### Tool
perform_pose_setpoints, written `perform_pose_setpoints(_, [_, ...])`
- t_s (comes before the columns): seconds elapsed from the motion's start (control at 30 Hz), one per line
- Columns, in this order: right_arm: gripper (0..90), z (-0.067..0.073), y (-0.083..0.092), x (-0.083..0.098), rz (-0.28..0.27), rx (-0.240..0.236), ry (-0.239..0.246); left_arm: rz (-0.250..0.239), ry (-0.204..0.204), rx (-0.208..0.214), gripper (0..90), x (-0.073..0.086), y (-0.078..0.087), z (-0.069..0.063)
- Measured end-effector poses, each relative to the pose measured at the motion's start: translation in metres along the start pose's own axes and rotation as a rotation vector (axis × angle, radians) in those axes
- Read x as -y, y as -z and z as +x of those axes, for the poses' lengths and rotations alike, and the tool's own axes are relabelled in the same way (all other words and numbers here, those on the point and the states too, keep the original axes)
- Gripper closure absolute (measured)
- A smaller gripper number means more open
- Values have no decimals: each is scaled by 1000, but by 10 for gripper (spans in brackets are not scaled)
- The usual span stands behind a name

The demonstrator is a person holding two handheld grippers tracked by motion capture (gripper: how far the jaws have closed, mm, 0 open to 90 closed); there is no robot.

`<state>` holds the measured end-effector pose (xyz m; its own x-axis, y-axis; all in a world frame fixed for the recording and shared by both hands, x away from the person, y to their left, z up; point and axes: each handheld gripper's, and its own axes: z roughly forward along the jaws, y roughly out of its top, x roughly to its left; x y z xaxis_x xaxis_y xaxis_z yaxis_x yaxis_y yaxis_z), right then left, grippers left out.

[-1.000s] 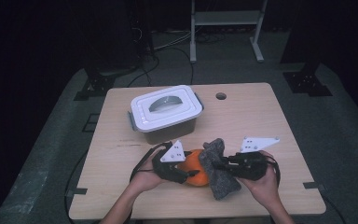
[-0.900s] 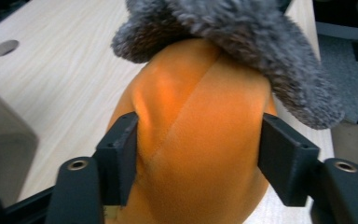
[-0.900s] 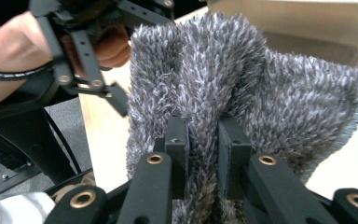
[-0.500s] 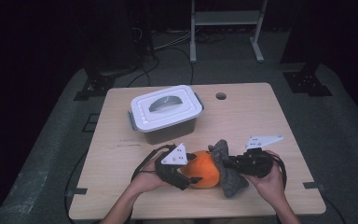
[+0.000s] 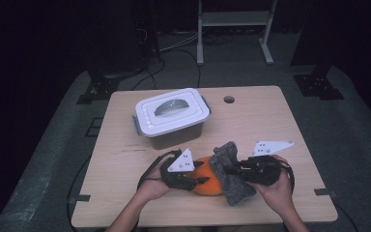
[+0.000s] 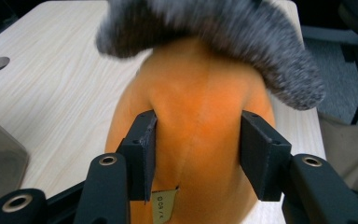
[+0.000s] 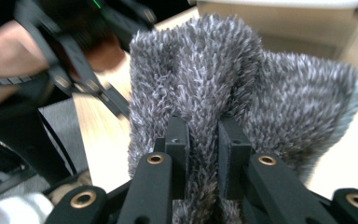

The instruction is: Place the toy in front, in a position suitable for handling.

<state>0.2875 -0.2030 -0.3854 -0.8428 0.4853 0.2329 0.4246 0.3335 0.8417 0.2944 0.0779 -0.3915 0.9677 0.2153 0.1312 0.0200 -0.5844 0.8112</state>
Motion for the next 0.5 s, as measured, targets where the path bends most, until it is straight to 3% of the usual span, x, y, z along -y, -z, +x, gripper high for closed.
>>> perform_pose_setpoints(0.13, [762, -13, -8, 12, 59, 5, -44, -17, -5, 31, 498, -1, 0, 0])
perform_pose_setpoints(0.23, [761, -18, -7, 15, 77, 10, -63, 13, -15, -3, 371, 0, -4, 0])
perform_pose_setpoints(0.27, [762, -19, -7, 16, 80, 7, -72, 14, -5, 3, 346, 1, -6, 1])
perform_pose_setpoints(0.37, [760, -23, -6, 18, 84, 12, -86, 42, -12, 64, 346, 4, -9, -1])
perform_pose_setpoints(0.43, [759, -24, -4, 17, 85, 23, -95, 47, -18, 128, 352, 3, -8, -3])
perform_pose_setpoints(0.5, [759, -25, -5, 19, 95, 18, -105, 44, -13, 153, 359, 2, -5, -2])
